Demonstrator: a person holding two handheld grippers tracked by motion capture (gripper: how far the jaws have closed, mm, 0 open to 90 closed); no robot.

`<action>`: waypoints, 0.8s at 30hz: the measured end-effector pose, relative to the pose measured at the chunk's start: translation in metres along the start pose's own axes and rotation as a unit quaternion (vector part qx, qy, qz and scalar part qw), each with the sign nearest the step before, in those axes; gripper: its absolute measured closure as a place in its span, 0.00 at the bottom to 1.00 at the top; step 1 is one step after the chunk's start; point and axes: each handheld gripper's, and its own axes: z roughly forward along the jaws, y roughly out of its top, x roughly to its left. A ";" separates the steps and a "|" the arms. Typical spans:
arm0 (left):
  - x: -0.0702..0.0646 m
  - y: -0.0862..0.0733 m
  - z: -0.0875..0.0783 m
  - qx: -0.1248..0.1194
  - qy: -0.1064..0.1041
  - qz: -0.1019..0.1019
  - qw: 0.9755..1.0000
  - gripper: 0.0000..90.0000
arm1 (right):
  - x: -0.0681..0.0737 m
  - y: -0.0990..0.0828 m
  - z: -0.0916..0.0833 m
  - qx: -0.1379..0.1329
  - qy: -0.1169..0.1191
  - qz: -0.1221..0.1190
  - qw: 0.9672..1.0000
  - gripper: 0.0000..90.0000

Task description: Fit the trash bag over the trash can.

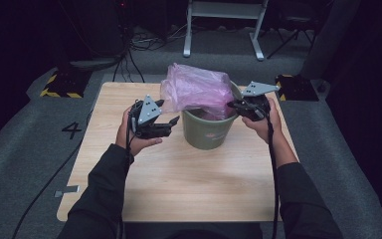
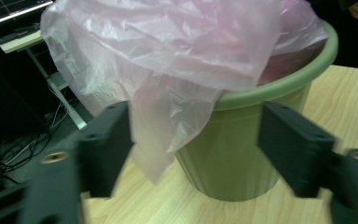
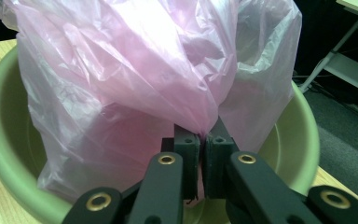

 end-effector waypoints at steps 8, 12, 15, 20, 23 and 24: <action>0.000 0.002 0.004 -0.003 0.002 0.029 1.000 0.92 | -0.005 -0.007 -0.006 0.001 -0.005 0.010 1.000 0.91; -0.003 0.003 0.004 -0.002 0.002 0.041 0.999 1.00 | -0.006 -0.009 -0.008 0.003 -0.008 0.014 1.000 0.84; -0.003 0.004 0.004 -0.002 0.000 0.045 0.999 1.00 | -0.006 -0.010 -0.010 -0.005 -0.007 0.018 1.000 0.78; -0.003 0.004 0.003 -0.005 -0.001 0.045 0.999 1.00 | -0.005 -0.008 -0.015 -0.004 -0.004 0.019 1.000 0.53; -0.003 0.004 0.002 -0.005 -0.001 0.046 0.999 1.00 | -0.005 -0.007 -0.019 -0.008 -0.018 0.026 0.999 0.38; -0.003 0.005 0.002 -0.003 0.000 0.046 0.999 1.00 | -0.004 -0.007 -0.020 -0.008 -0.023 0.026 0.999 0.36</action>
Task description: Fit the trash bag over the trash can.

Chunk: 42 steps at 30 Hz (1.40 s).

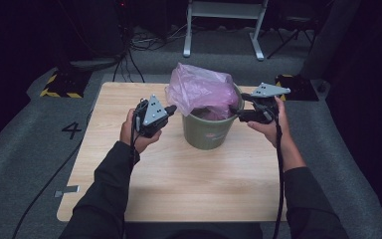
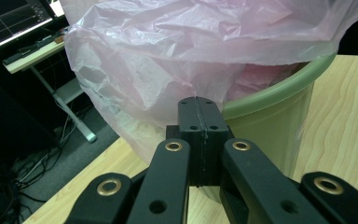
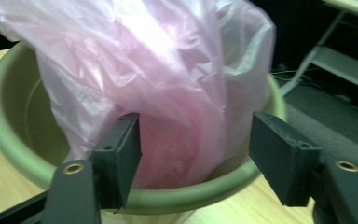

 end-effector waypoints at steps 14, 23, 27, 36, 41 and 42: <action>-0.004 0.006 0.003 0.001 0.001 0.010 1.000 1.00 | 0.016 0.016 -0.008 -0.035 0.009 -0.010 0.999 0.31; -0.003 0.006 -0.002 -0.007 0.006 0.009 1.000 1.00 | 0.034 0.028 0.008 -0.015 0.019 -0.031 0.999 0.45; -0.002 0.005 -0.007 -0.011 0.006 0.012 1.000 1.00 | 0.035 0.026 0.021 0.003 0.012 -0.024 1.000 0.47; -0.005 0.005 -0.003 -0.004 0.003 0.021 1.000 1.00 | 0.044 0.031 0.016 -0.018 0.005 -0.032 0.999 0.32; -0.009 0.008 0.001 -0.003 0.001 0.027 1.000 1.00 | 0.055 0.039 0.008 -0.046 0.022 -0.044 0.998 0.30; -0.009 0.009 0.002 -0.002 -0.002 0.027 1.000 1.00 | 0.057 0.041 0.008 -0.051 0.029 -0.048 0.997 0.29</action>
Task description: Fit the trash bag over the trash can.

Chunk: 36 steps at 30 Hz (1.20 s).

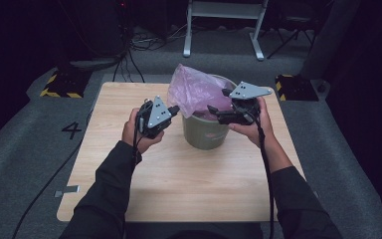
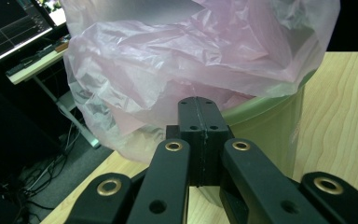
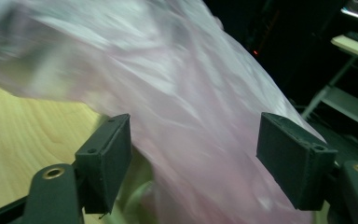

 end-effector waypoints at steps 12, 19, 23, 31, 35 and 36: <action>-0.007 0.004 0.005 -0.003 -0.011 0.012 1.000 1.00 | 0.018 0.009 0.016 0.020 0.016 -0.040 0.999 0.77; -0.006 -0.002 -0.001 -0.005 -0.012 0.009 1.000 1.00 | 0.015 -0.001 0.010 0.016 0.018 -0.028 0.999 0.96; -0.004 -0.008 -0.006 -0.013 -0.014 0.006 1.000 1.00 | 0.007 -0.010 -0.005 0.008 0.006 0.002 1.000 0.96; -0.011 -0.014 -0.019 -0.021 -0.012 0.026 0.999 1.00 | 0.002 -0.025 -0.027 0.001 0.001 0.019 1.000 0.98; -0.015 -0.016 -0.023 -0.020 -0.012 0.038 0.999 1.00 | -0.002 -0.034 -0.032 0.006 -0.004 0.025 1.000 0.98; -0.016 -0.017 -0.025 -0.020 -0.016 0.044 0.999 1.00 | -0.003 -0.036 -0.033 0.006 -0.004 0.028 1.000 0.98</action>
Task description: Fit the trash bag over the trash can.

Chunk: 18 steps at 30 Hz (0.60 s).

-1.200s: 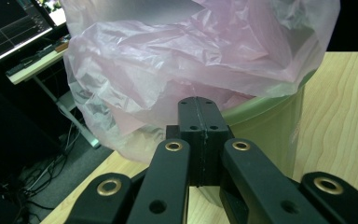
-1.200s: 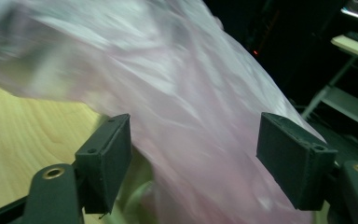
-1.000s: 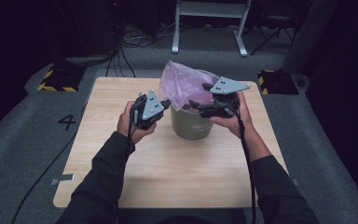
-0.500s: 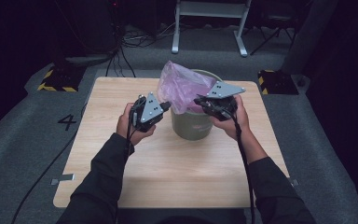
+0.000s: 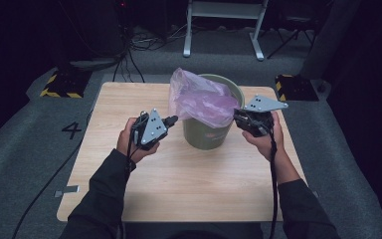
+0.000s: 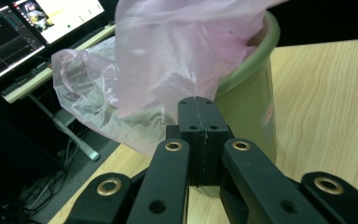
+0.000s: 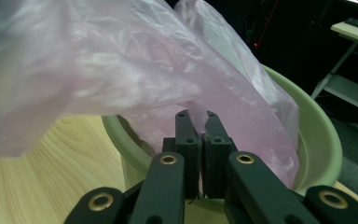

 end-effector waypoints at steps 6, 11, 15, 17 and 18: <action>-0.005 -0.002 -0.003 -0.009 0.010 0.003 1.000 0.90 | -0.005 -0.010 -0.002 0.006 0.001 0.013 1.000 0.98; -0.012 0.011 -0.009 -0.041 0.016 -0.010 0.999 0.41 | 0.000 -0.010 -0.001 0.009 0.007 0.000 1.000 0.98; -0.015 0.024 -0.009 -0.060 0.011 -0.016 0.998 0.32 | 0.000 -0.009 -0.002 0.008 0.009 0.000 1.000 0.98; -0.014 0.027 -0.007 -0.063 0.010 -0.017 0.998 0.31 | 0.000 -0.009 -0.003 0.008 0.009 0.000 1.000 0.98; -0.011 0.032 -0.003 -0.061 0.004 -0.027 0.998 0.31 | 0.000 -0.009 -0.003 0.008 0.010 -0.001 1.000 0.98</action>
